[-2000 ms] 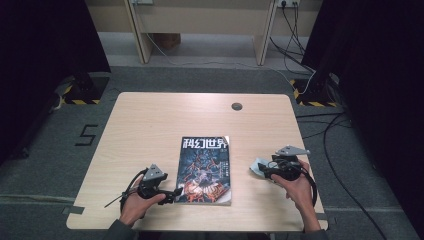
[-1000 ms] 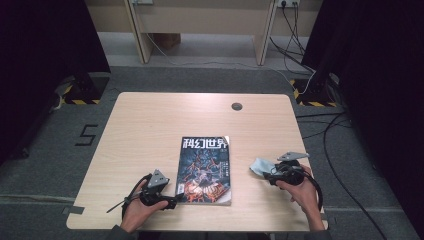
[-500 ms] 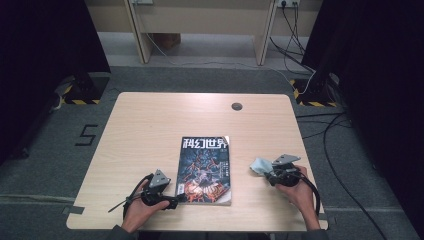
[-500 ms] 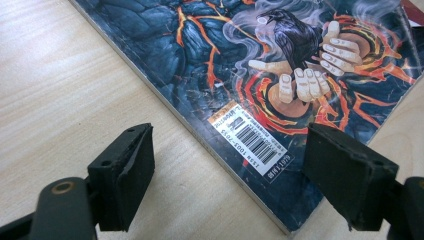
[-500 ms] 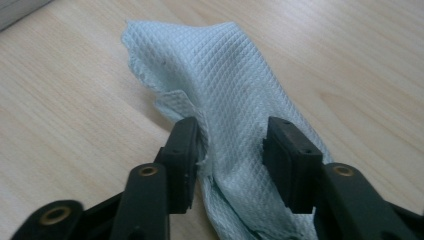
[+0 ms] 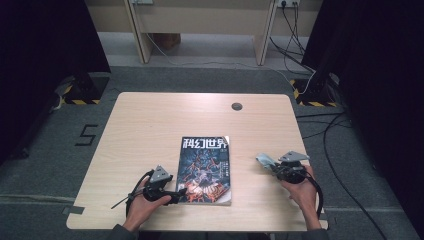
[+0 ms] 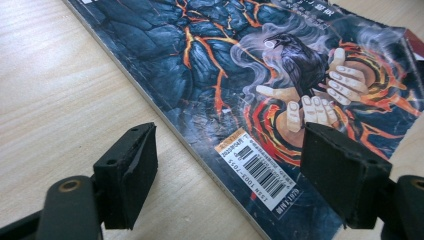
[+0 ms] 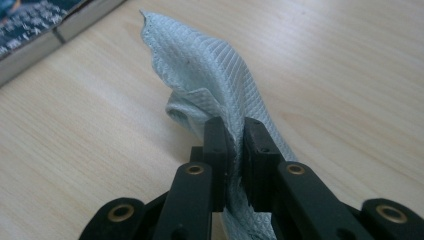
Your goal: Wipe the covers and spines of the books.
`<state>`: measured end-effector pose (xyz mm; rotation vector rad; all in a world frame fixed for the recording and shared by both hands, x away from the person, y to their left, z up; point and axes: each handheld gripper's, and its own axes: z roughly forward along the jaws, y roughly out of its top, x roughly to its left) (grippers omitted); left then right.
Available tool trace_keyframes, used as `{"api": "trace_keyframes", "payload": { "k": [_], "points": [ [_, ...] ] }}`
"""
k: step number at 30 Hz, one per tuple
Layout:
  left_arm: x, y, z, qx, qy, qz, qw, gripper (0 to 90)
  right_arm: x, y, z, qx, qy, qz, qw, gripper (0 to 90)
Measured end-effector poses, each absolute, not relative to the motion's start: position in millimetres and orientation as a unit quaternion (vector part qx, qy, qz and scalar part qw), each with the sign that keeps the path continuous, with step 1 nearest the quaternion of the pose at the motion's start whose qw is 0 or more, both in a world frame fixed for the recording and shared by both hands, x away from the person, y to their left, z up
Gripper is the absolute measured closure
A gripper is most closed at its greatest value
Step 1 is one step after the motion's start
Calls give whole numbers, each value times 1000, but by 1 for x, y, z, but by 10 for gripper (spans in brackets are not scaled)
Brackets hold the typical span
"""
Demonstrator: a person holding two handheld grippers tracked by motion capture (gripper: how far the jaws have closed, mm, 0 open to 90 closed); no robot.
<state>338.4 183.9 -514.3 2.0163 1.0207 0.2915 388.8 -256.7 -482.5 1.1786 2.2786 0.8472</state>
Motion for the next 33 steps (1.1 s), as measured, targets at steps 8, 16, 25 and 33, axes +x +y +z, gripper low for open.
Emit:
{"api": "trace_keyframes", "payload": {
  "k": [8,16,25,33],
  "points": [
    [340,180,-517,809,408,100,411,245,383,-243,-455,412,808,356,227,827],
    [339,173,-516,819,392,109,405,292,383,-163,-444,319,846,385,183,825],
    [341,155,-517,814,395,113,410,293,398,-104,-465,285,875,358,159,823],
    [341,156,-519,812,395,113,415,294,404,-96,-486,319,878,339,114,505]
  ]
}}
